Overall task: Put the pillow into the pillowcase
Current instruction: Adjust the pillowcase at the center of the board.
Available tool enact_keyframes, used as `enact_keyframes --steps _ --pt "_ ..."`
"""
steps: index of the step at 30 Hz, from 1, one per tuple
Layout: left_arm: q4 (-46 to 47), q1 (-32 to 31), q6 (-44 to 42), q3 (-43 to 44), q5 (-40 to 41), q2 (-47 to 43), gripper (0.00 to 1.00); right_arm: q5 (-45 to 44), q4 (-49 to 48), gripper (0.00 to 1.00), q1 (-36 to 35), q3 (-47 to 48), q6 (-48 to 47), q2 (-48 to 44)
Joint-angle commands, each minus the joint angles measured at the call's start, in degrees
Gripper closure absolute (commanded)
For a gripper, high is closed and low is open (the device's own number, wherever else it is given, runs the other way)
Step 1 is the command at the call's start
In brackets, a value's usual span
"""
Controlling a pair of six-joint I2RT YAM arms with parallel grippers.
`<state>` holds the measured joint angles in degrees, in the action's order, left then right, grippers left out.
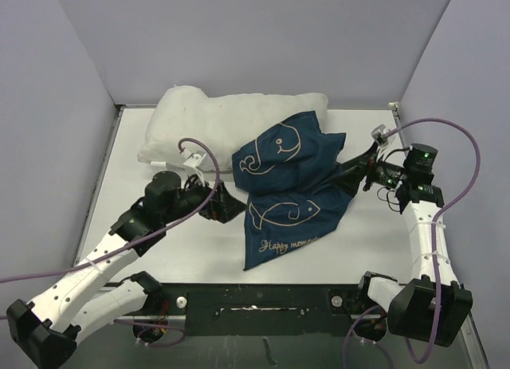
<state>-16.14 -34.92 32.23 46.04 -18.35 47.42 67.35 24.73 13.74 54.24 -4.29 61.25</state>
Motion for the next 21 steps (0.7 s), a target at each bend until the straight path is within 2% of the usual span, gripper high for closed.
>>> enact_keyframes --steps 1,3,5,8,10,16,21 --pt "9.6 -3.6 -2.2 -3.6 11.6 5.8 0.03 10.2 -14.5 0.02 0.8 -4.8 1.5 2.1" --pt "15.5 -1.7 -1.4 -5.9 10.9 9.5 0.03 10.3 -10.8 0.02 0.6 -5.0 -4.6 2.9" --pt "23.0 3.0 1.0 -7.5 5.3 14.3 0.04 7.9 -6.0 0.02 -0.3 -3.9 -9.8 3.6" --pt "34.3 9.6 5.9 -7.8 -3.4 24.2 0.08 2.6 -3.6 0.02 -1.6 -2.9 -11.3 4.5" --pt "38.4 10.7 6.2 -6.0 -4.2 29.1 0.08 -0.6 -3.1 0.02 -1.8 -2.4 -11.3 5.0" --pt "38.3 10.1 -0.9 2.8 0.7 38.4 0.08 -5.3 -3.8 0.02 -2.0 -2.1 -9.8 6.0" --pt "27.4 8.8 -13.2 11.6 5.4 38.7 0.11 -9.2 -4.0 0.02 -2.0 -1.8 -8.8 6.1"
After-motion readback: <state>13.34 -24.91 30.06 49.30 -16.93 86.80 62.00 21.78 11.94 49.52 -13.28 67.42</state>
